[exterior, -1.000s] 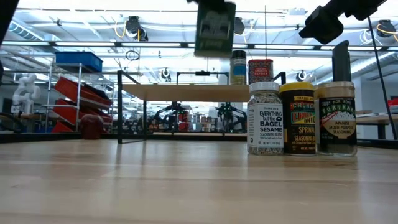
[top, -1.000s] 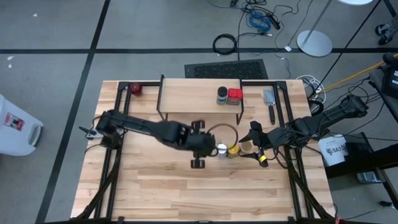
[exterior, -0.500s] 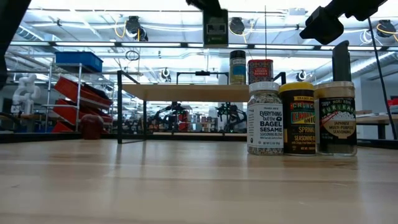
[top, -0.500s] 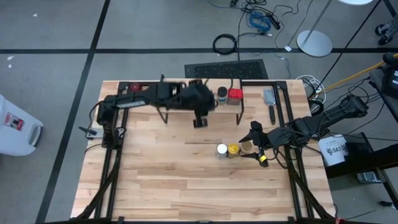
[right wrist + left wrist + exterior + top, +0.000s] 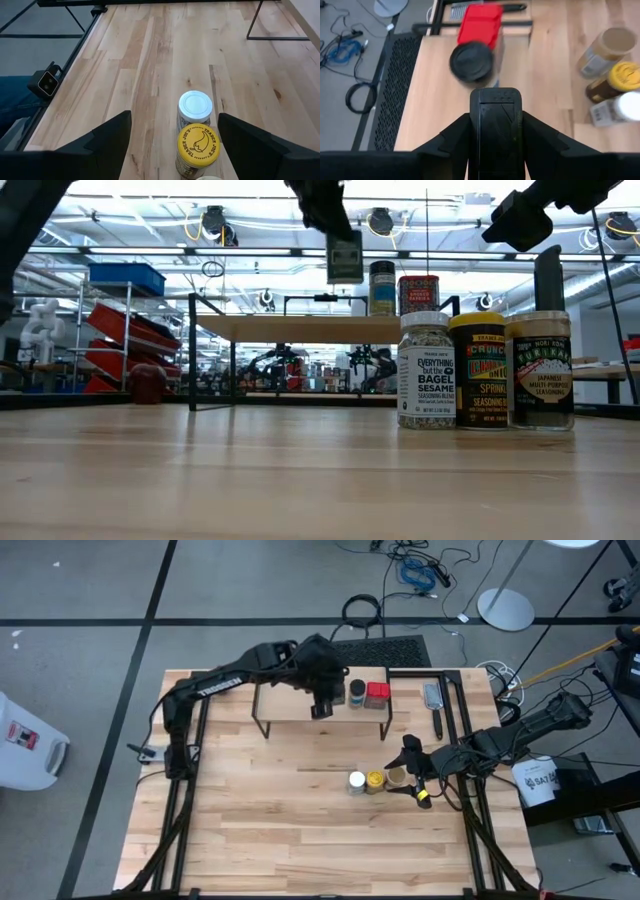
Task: Shelf spices
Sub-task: Put the black seasoning can on the shelf
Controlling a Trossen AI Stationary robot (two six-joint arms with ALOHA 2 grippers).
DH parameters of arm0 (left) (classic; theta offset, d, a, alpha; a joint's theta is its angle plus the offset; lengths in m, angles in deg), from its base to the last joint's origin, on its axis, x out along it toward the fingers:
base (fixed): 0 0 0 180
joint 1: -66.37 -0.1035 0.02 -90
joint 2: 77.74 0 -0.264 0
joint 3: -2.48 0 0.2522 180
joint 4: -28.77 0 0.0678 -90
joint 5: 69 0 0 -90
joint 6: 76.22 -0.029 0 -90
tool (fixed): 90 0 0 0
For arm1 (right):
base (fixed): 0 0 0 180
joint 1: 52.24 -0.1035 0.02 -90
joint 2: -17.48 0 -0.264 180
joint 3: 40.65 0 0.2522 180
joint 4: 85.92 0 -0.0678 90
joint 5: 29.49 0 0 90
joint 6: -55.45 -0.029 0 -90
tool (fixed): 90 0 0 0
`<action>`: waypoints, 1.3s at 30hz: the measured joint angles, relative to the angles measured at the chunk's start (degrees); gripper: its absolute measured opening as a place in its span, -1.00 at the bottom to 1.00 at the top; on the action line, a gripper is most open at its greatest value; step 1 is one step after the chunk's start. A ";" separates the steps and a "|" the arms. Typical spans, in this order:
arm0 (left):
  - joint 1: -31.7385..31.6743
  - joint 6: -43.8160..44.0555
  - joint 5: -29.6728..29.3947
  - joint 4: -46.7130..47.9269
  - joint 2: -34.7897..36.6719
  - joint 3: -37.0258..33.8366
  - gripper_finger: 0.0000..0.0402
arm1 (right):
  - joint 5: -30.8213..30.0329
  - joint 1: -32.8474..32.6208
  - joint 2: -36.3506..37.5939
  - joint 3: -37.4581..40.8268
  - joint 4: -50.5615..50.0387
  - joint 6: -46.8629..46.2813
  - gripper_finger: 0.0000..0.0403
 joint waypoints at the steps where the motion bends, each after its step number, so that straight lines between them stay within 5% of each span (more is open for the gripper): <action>1: -0.29 -0.23 0.00 0.16 -0.46 0.00 -0.23 | 0.01 0.00 0.02 0.00 0.04 -0.02 0.42; 39: -4.30 -4.33 5.29 -1.22 -6.37 -0.48 -0.23 | 0.05 -0.02 0.00 0.00 0.01 -0.76 0.42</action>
